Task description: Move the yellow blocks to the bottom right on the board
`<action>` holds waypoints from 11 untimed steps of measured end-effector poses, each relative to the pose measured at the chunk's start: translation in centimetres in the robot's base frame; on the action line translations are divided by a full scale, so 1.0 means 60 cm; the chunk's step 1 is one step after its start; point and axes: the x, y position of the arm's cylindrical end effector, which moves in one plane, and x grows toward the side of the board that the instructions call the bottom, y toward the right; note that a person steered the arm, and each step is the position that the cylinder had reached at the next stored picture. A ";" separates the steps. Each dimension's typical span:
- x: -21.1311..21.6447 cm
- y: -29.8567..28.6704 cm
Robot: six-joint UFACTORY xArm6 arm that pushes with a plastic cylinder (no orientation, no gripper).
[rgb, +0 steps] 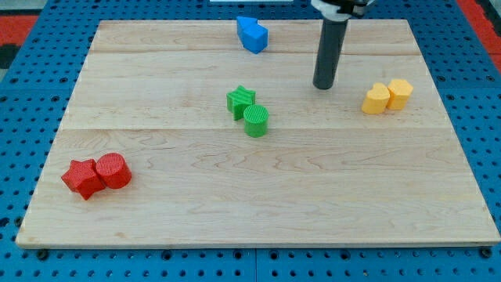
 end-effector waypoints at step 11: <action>0.156 0.180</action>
